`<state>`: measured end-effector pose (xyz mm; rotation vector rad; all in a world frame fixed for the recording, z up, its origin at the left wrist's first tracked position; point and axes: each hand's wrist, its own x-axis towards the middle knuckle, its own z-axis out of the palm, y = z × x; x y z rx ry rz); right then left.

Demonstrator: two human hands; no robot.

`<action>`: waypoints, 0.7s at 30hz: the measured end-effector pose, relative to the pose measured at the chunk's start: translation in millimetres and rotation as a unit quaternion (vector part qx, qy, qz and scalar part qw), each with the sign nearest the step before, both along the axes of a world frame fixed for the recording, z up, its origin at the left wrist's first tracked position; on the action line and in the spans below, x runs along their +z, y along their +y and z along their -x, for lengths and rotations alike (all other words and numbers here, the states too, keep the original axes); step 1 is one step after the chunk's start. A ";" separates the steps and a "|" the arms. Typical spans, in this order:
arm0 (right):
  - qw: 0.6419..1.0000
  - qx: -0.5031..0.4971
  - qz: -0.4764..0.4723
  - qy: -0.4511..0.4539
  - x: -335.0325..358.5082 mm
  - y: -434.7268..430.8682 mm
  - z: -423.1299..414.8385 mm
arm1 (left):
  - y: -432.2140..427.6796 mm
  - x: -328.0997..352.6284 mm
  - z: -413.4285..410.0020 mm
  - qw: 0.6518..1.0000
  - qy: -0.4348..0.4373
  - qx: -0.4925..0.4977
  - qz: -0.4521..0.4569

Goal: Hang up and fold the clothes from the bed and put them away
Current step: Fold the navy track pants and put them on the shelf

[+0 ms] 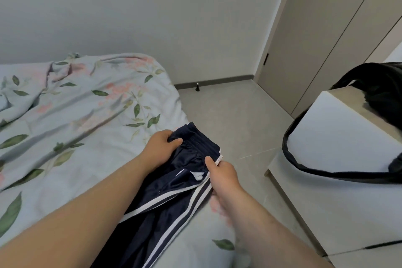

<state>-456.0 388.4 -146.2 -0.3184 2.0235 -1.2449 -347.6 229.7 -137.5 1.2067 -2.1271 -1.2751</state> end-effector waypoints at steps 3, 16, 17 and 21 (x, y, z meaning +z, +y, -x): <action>0.998 0.013 -0.027 0.063 -7.3 -12.8 13.9 | -9.7 -2.9 25.1 0.999 -0.035 0.003 0.028; 0.722 0.419 0.093 0.543 -12.0 11.4 -100.7 | 73.0 3.0 -207.5 0.929 -0.345 -0.082 0.106; 0.701 0.464 0.092 0.534 -11.0 9.4 -114.1 | 81.0 5.2 -230.9 0.916 -0.373 -0.079 0.123; 0.645 0.574 0.044 0.503 -9.9 7.6 -170.1 | 105.1 21.5 -309.4 0.880 -0.442 -0.050 0.165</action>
